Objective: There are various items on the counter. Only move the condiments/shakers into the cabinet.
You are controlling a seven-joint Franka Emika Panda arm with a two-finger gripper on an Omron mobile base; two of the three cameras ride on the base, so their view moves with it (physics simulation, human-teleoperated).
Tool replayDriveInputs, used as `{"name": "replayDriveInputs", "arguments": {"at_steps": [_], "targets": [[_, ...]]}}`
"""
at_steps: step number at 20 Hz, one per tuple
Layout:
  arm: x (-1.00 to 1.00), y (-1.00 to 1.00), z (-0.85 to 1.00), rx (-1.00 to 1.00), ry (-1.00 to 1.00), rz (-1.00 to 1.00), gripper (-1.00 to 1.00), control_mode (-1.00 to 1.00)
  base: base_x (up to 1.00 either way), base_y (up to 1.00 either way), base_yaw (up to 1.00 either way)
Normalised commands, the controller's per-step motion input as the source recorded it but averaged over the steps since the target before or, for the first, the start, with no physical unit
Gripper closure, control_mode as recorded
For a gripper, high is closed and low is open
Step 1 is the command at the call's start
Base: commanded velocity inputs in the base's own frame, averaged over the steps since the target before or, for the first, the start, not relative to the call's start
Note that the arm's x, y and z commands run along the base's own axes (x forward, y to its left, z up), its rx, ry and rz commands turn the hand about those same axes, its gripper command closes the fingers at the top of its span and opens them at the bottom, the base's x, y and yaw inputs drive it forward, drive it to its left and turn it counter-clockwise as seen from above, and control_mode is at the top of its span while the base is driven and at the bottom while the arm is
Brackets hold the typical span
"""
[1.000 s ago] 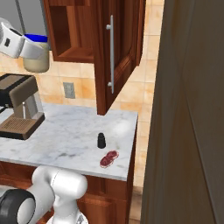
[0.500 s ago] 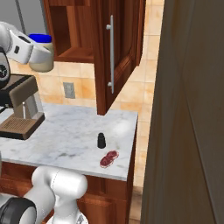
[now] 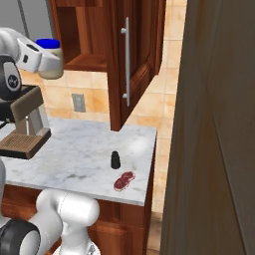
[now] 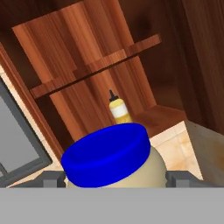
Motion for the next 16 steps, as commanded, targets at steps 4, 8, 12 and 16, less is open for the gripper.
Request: {"name": "replayDriveInputs", "arguments": {"at_steps": [4,8,12,16], "targets": [[0.31,0.0,0.0,0.0,0.0,0.0,1.0,-1.0,0.0,0.0,0.0],[0.32,-0.02,0.0,0.0,0.0,0.0,1.0,-1.0,0.0,0.0,0.0],[0.33,-0.01,0.0,0.0,0.0,0.0,1.0,-1.0,0.0,0.0,0.0],[0.45,0.0,-0.07,0.0,0.0,0.0,1.0,-1.0,0.0,0.0,0.0]]}}
